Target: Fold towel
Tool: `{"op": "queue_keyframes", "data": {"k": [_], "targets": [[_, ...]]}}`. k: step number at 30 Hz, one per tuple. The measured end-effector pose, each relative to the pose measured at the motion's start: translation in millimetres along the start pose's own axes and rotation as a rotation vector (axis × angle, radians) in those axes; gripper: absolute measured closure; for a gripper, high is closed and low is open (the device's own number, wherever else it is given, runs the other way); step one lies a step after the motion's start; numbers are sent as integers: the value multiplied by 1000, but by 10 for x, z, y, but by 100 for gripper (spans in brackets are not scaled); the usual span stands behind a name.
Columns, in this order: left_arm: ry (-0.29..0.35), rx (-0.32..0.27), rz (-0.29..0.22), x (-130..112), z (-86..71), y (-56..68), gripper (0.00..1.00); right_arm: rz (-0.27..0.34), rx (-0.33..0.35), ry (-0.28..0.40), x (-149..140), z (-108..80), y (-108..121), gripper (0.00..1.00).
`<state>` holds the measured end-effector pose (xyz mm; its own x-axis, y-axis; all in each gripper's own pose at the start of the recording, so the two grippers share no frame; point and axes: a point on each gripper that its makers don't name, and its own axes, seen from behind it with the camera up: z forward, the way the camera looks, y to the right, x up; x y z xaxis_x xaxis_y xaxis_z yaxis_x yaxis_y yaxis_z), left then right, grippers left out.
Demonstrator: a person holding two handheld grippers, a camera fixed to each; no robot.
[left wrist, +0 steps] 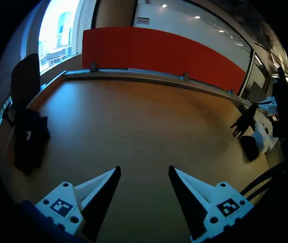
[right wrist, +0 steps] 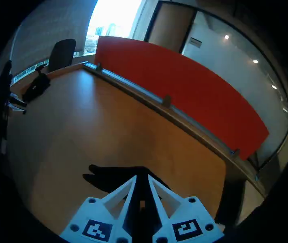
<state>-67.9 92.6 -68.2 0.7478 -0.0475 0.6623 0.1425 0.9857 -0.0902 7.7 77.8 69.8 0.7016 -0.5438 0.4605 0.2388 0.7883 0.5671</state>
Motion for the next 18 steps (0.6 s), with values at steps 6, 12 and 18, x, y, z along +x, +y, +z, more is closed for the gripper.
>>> {"op": "queue_keyframes", "data": {"k": [6,12,18], "targets": [[-5,10,-2,-10,-9,0,13,0,-29,-30,-197,-57,277,95],[-6,16,7,4,-14,29,13,11,-50,-52,-352,-87,506,95],[-8,19,9,6,-19,66,13,23,-63,-68,-471,-91,662,95]]}}
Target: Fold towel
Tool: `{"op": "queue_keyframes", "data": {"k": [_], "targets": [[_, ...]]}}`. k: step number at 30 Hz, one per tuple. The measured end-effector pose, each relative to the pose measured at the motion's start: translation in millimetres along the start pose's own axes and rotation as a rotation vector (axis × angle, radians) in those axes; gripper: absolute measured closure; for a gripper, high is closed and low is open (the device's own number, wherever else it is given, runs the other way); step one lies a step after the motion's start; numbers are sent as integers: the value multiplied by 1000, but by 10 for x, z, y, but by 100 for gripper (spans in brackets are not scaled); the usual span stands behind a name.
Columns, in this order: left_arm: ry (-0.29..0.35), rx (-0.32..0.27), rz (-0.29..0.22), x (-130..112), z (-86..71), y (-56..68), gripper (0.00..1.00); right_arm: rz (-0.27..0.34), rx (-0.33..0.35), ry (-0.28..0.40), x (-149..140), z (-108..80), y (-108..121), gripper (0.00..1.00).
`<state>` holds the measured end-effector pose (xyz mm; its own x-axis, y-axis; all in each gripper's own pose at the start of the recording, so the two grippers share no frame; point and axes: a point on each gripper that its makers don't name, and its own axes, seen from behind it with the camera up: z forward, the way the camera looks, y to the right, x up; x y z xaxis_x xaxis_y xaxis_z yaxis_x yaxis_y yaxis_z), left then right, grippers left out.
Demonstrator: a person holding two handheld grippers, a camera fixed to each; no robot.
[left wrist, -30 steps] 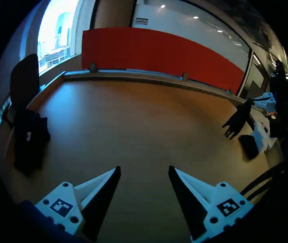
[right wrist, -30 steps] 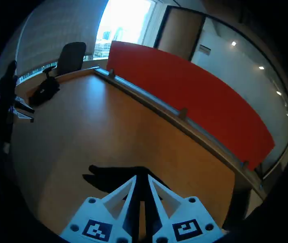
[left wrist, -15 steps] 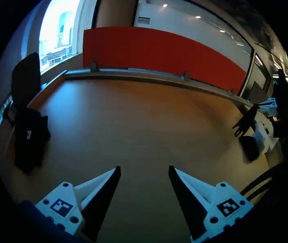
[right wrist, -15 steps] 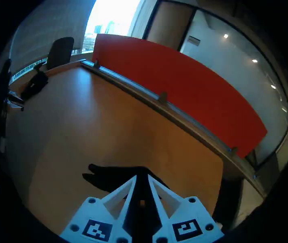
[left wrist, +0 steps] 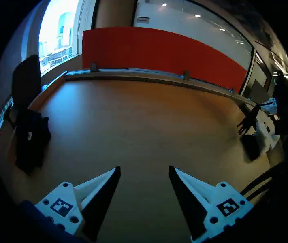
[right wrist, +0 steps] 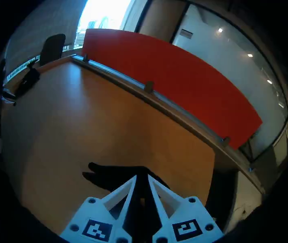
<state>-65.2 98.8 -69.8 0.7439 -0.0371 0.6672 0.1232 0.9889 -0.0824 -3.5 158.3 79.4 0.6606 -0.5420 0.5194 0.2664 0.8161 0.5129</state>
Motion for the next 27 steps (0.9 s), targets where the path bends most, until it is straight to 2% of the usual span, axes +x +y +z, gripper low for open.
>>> {"op": "queue_keyframes", "data": {"k": [11,17,27], "targets": [[-1,2,9,12,4,56,13,12,-9,-19,-175,-1,83,95],[1,-4,12,25,1,99,13,20,-13,-35,-330,-77,86,95],[-3,-19,24,15,-2,176,13,72,-32,-99,-906,-320,27,95]]}}
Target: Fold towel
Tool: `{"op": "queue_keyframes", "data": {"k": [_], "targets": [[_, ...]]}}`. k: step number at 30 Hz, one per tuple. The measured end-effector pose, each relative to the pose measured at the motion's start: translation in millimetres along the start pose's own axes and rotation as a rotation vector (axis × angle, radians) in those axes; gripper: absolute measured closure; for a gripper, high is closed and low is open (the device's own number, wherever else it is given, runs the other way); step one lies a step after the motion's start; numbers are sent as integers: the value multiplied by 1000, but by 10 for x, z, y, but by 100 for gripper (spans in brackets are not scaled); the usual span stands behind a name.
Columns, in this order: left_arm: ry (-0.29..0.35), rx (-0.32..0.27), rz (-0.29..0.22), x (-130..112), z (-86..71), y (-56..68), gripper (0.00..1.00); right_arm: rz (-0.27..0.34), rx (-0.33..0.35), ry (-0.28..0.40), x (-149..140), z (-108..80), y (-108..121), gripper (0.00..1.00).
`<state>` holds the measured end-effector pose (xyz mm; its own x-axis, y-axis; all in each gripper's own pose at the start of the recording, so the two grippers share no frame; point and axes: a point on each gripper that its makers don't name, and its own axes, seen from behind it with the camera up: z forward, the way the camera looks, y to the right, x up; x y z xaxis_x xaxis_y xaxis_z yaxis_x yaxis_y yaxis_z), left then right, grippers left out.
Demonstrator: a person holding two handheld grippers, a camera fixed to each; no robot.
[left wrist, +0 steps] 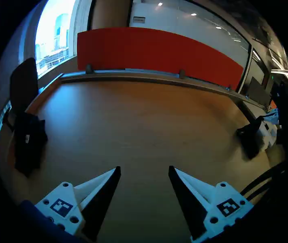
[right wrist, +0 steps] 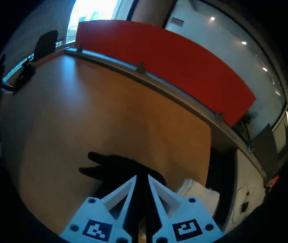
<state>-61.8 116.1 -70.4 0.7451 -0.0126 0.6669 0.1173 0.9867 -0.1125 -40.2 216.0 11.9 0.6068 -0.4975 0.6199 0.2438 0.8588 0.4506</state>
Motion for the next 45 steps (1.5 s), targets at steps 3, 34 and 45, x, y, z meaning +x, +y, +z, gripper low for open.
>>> {"op": "queue_keyframes", "data": {"k": [3,34,45], "targets": [[-2,-4,2,-11,2,22,13,20,-7,-29,-237,-59,-13,95],[-12,-2,20,-69,-36,4,13,132,-35,-237,-1526,-75,-110,95],[-19,4,30,-95,-39,-18,13,190,-51,-304,-1839,116,-170,95]]}}
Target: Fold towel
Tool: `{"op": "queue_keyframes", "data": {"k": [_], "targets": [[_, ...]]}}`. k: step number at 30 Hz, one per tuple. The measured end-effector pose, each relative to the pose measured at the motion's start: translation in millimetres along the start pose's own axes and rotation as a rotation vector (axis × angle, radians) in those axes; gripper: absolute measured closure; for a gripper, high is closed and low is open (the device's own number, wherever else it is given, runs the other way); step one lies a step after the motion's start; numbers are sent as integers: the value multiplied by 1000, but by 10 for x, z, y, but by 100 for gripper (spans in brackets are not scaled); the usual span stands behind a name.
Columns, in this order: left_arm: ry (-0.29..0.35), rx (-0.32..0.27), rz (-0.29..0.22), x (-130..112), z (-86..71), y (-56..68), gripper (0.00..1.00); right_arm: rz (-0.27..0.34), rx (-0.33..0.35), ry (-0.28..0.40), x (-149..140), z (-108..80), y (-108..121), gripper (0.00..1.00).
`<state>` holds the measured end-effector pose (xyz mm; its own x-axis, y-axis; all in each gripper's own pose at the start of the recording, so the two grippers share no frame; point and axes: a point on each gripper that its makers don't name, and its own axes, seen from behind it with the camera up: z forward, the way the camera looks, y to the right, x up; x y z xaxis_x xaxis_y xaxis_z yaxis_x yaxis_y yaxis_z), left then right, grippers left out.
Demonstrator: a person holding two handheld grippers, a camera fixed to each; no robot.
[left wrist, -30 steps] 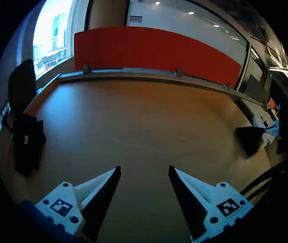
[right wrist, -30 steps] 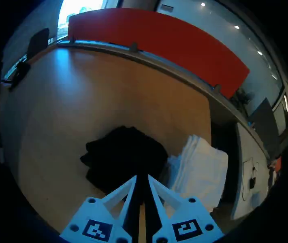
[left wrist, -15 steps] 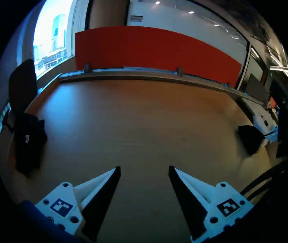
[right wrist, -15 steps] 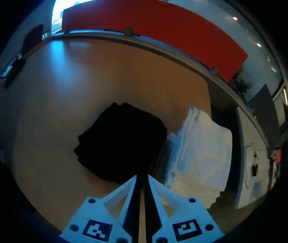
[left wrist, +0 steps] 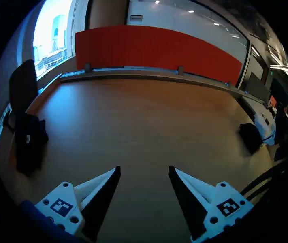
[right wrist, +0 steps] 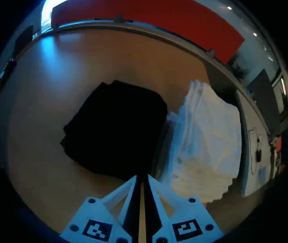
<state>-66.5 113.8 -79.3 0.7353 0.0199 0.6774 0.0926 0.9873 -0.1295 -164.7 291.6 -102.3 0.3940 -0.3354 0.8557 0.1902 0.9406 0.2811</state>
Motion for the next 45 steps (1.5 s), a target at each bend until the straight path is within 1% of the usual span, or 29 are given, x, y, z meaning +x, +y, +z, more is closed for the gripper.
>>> {"op": "queue_keyframes", "data": {"k": [4,8,15,21,23,26,30,35,36,39,40,45], "targets": [[-1,2,9,0,0,0,13,21,-8,-26,-89,98,-8,95],[-1,5,13,7,-1,-6,13,37,-10,-34,-120,152,-24,95],[-2,8,8,7,-1,-21,13,39,-17,-32,-123,169,-30,94],[-3,7,11,3,4,-19,13,40,-26,-21,-110,139,-15,92],[-2,7,11,5,4,-16,13,37,-30,-14,-102,115,-11,88],[-1,4,10,11,7,-12,13,29,-41,-8,-104,72,12,79],[2,1,10,20,5,-4,13,19,-51,1,-104,9,38,75],[6,-4,13,32,0,2,13,16,-59,19,-70,-67,57,66],[7,-5,13,35,0,4,13,15,-59,23,-61,-81,55,63],[9,-8,12,43,-2,12,13,10,-58,34,-31,-125,42,38],[10,-9,11,46,-4,15,13,7,-58,39,-20,-141,35,31],[14,-13,11,54,-12,24,13,-6,-65,49,21,-192,23,29]]}}
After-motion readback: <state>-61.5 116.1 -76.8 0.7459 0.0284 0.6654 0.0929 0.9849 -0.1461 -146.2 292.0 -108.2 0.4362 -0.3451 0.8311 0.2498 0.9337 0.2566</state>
